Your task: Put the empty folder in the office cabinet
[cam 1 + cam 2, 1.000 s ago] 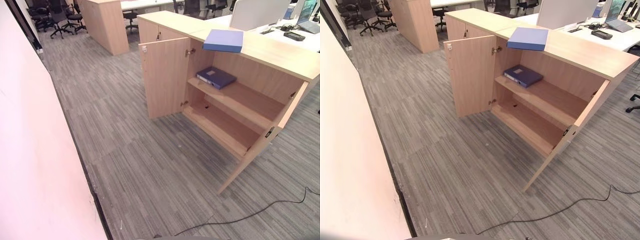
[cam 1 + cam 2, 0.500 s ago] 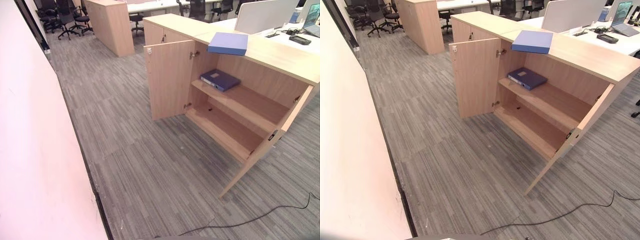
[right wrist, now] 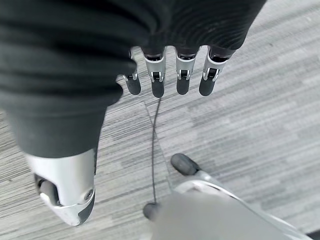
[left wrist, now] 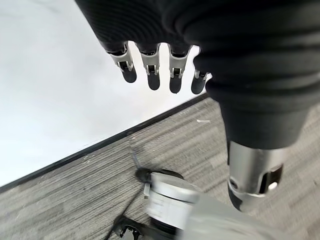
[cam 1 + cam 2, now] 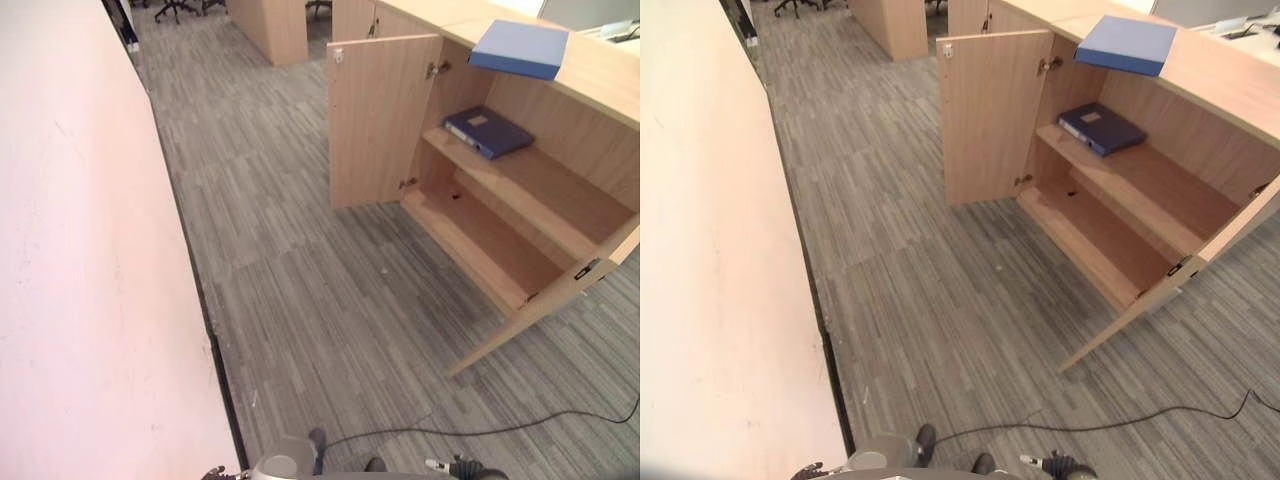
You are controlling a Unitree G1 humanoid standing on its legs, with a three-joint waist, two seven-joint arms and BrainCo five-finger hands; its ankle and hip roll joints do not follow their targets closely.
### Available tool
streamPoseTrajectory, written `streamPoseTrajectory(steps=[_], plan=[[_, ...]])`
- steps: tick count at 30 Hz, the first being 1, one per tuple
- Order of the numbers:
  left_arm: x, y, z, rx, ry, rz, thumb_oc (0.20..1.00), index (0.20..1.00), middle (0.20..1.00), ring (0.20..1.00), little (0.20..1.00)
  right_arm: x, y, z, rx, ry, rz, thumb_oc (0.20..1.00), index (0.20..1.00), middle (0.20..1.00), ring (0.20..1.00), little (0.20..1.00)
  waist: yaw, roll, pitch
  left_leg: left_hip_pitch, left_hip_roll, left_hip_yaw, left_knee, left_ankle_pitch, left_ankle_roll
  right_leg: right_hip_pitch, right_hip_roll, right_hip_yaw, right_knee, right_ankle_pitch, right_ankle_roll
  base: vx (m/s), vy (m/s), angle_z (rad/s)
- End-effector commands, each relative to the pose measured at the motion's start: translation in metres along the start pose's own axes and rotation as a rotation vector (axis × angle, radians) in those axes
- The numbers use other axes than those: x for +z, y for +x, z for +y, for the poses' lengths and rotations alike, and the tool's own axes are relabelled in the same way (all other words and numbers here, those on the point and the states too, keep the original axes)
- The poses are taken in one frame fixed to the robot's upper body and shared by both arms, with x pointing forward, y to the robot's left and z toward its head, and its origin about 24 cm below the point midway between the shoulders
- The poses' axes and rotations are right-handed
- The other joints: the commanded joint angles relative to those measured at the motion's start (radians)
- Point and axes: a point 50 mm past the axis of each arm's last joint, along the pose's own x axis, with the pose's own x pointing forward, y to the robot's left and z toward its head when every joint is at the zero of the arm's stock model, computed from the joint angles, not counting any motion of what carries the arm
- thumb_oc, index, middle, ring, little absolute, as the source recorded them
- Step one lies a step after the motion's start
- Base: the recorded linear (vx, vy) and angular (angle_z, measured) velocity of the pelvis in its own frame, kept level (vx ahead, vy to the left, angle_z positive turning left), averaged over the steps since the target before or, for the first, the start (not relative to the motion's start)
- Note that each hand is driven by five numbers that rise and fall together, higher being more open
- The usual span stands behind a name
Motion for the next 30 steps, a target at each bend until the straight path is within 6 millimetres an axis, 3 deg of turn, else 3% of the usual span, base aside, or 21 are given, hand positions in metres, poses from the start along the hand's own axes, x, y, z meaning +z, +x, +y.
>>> streamPoseTrajectory(steps=[1, 2, 4, 5, 9, 12, 13, 14, 15, 17, 20, 21, 22, 23, 24, 25, 26, 27, 30], plan=[[-0.002, 0.000, 0.009, 0.036, -0.017, 0.001, 1.000, 1.000, 1.000, 1.000, 1.000, -0.007, -0.001, -0.009, -0.031, 0.001, 0.010, 1.000, 1.000, 1.000, 1.000, 1.000, 0.031, 0.000, -0.016, -0.032, 0.015, 0.006, -0.091, 0.024, 0.056, 0.046, -0.008, -0.022, 0.041, -0.041, 0.123, 0.07, 0.028, -0.01], [-0.002, 0.000, 0.009, 0.036, -0.017, 0.001, 1.000, 1.000, 1.000, 1.000, 1.000, -0.007, -0.001, -0.009, -0.031, 0.001, 0.010, 1.000, 1.000, 1.000, 1.000, 1.000, 0.031, -0.001, -0.017, -0.030, 0.015, 0.006, -0.095, 0.026, 0.055, 0.046, -0.009, -0.022, 0.041, -0.041, 0.123, 0.13, 0.066, -0.04], [-0.007, -0.001, 0.012, 0.043, -0.021, 0.016, 1.000, 1.000, 1.000, 1.000, 1.000, -0.004, -0.001, -0.007, -0.027, -0.006, 0.001, 1.000, 1.000, 1.000, 1.000, 1.000, 0.057, 0.017, -0.013, -0.078, 0.037, 0.017, -0.178, 0.119, 0.043, 0.089, 0.001, 0.007, 0.031, -0.059, 0.124, 0.32, 0.208, 0.01], [-0.018, -0.002, 0.013, 0.045, -0.035, 0.047, 1.000, 1.000, 1.000, 1.000, 1.000, -0.007, -0.001, -0.002, -0.009, -0.010, 0.011, 1.000, 1.000, 1.000, 1.000, 1.000, 0.076, 0.024, -0.033, -0.044, 0.046, 0.040, -0.263, 0.134, 0.055, 0.120, -0.005, 0.026, 0.022, -0.067, 0.140, 0.37, 0.262, -0.05], [-0.026, -0.003, 0.014, 0.049, -0.040, 0.073, 1.000, 1.000, 1.000, 1.000, 1.000, -0.014, -0.001, 0.000, -0.001, -0.016, 0.033, 1.000, 1.000, 1.000, 1.000, 1.000, 0.077, 0.020, -0.075, -0.014, 0.027, 0.035, -0.273, 0.128, 0.071, 0.126, -0.051, 0.020, 0.026, -0.065, 0.171, 0.25, 0.232, -0.29], [-0.031, -0.004, 0.016, 0.051, -0.033, 0.090, 1.000, 1.000, 1.000, 1.000, 1.000, -0.020, -0.002, 0.003, 0.016, -0.040, 0.057, 1.000, 1.000, 1.000, 1.000, 1.000, 0.084, 0.020, -0.113, 0.041, -0.011, 0.041, -0.290, 0.091, 0.098, 0.122, -0.137, 0.016, 0.066, -0.037, 0.216, 0.27, 0.314, -0.39], [-0.031, -0.004, 0.017, 0.056, -0.030, 0.092, 1.000, 1.000, 1.000, 1.000, 1.000, -0.021, -0.002, 0.002, 0.013, -0.043, 0.059, 1.000, 1.000, 1.000, 1.000, 1.000, 0.087, 0.022, -0.122, 0.057, -0.028, 0.041, -0.292, 0.078, 0.109, 0.118, -0.173, 0.014, 0.093, -0.013, 0.230, 0.29, 0.469, -0.02], [-0.033, -0.005, 0.019, 0.058, -0.026, 0.096, 1.000, 1.000, 1.000, 1.000, 1.000, -0.020, -0.002, -0.001, 0.011, -0.042, 0.057, 1.000, 1.000, 1.000, 1.000, 1.000, 0.095, 0.026, -0.131, 0.085, -0.065, 0.041, -0.290, 0.049, 0.134, 0.102, -0.246, 0.016, 0.164, 0.057, 0.249, 0.20, 0.350, 0.02], [-0.033, -0.005, 0.019, 0.058, -0.026, 0.096, 1.000, 1.000, 1.000, 1.000, 1.000, -0.020, -0.002, -0.001, 0.011, -0.042, 0.057, 1.000, 1.000, 1.000, 1.000, 1.000, 0.095, 0.026, -0.131, 0.085, -0.065, 0.041, -0.290, 0.049, 0.134, 0.102, -0.246, 0.016, 0.164, 0.057, 0.249, 0.17, 0.357, 0.04], [-0.034, -0.005, 0.021, 0.059, -0.025, 0.102, 1.000, 1.000, 1.000, 1.000, 1.000, -0.015, -0.002, -0.005, 0.003, -0.050, 0.044, 1.000, 1.000, 1.000, 1.000, 1.000, 0.100, 0.036, -0.120, 0.118, -0.111, 0.042, -0.284, 0.021, 0.174, 0.055, -0.339, 0.013, 0.303, 0.189, 0.247, 0.12, 0.343, 0.01], [-0.037, -0.006, 0.027, 0.068, -0.006, 0.107, 1.000, 1.000, 1.000, 1.000, 1.000, -0.005, -0.001, -0.004, 0.001, -0.037, 0.004, 1.000, 1.000, 1.000, 1.000, 1.000, 0.089, 0.059, -0.100, 0.222, -0.140, 0.008, -0.324, -0.019, 0.206, -0.025, -0.400, -0.007, 0.508, 0.237, 0.222, 0.23, 0.353, 0.13], [-0.036, -0.006, 0.026, 0.067, -0.006, 0.106, 1.000, 1.000, 1.000, 1.000, 1.000, -0.004, -0.001, -0.005, 0.000, -0.036, 0.002, 1.000, 1.000, 1.000, 1.000, 1.000, 0.089, 0.064, -0.100, 0.208, -0.138, 0.015, -0.316, -0.004, 0.212, -0.029, -0.400, -0.021, 0.500, 0.250, 0.205, 0.16, 0.206, 0.13], [-0.036, -0.006, 0.028, 0.072, -0.003, 0.103, 1.000, 1.000, 1.000, 1.000, 1.000, -0.002, -0.001, -0.003, 0.004, -0.040, -0.005, 1.000, 1.000, 1.000, 1.000, 1.000, 0.080, 0.069, -0.090, 0.235, -0.130, -0.006, -0.326, -0.017, 0.209, -0.064, -0.368, 0.002, 0.526, 0.202, 0.204, 0.04, 0.033, 0.30], [-0.031, -0.004, 0.029, 0.076, 0.002, 0.086, 1.000, 1.000, 1.000, 1.000, 1.000, 0.005, 0.000, -0.003, 0.005, -0.040, -0.027, 1.000, 1.000, 1.000, 1.000, 1.000, 0.050, 0.095, -0.054, 0.244, -0.103, -0.037, -0.306, -0.005, 0.211, -0.153, -0.275, 0.002, 0.496, 0.143, 0.157, 0.12, -0.002, 0.51], [-0.029, -0.004, 0.029, 0.077, 0.004, 0.082, 1.000, 1.000, 1.000, 1.000, 1.000, 0.008, 0.000, -0.002, 0.004, -0.034, -0.035, 1.000, 1.000, 1.000, 1.000, 1.000, 0.038, 0.096, -0.037, 0.253, -0.103, -0.053, -0.294, -0.010, 0.211, -0.181, -0.239, 0.007, 0.464, 0.137, 0.156, 0.13, -0.065, 0.61], [-0.025, -0.004, 0.028, 0.070, 0.023, 0.066, 1.000, 1.000, 1.000, 1.000, 1.000, 0.012, 0.000, 0.000, 0.007, -0.015, -0.048, 1.000, 1.000, 1.000, 1.000, 1.000, 0.004, 0.083, -0.006, 0.288, -0.112, -0.097, -0.274, -0.034, 0.206, -0.241, -0.144, 0.020, 0.363, 0.135, 0.157, 0.13, -0.065, 0.95], [-0.025, -0.004, 0.028, 0.070, 0.023, 0.065, 1.000, 1.000, 1.000, 1.000, 1.000, 0.012, 0.000, 0.000, 0.007, -0.015, -0.048, 1.000, 1.000, 1.000, 1.000, 1.000, 0.002, 0.083, -0.008, 0.285, -0.112, -0.099, -0.273, -0.033, 0.205, -0.240, -0.143, 0.017, 0.357, 0.139, 0.156, 0.32, -0.098, 1.14], [-0.022, -0.003, 0.025, 0.057, 0.039, 0.054, 1.000, 1.000, 1.000, 1.000, 1.000, 0.011, 0.000, 0.000, 0.005, 0.001, -0.044, 1.000, 1.000, 1.000, 1.000, 1.000, -0.022, 0.045, 0.006, 0.329, -0.145, -0.146, -0.264, -0.069, 0.198, -0.287, -0.076, 0.001, 0.204, 0.195, 0.181, 0.23, -0.046, 1.19], [-0.024, -0.003, 0.025, 0.052, 0.039, 0.064, 1.000, 1.000, 1.000, 1.000, 1.000, 0.007, 0.000, 0.000, 0.005, 0.009, -0.034, 1.000, 1.000, 1.000, 1.000, 1.000, -0.040, 0.028, 0.004, 0.360, -0.150, -0.179, -0.265, -0.094, 0.193, -0.299, -0.039, -0.020, 0.129, 0.224, 0.190, 0.28, -0.047, 1.18]])
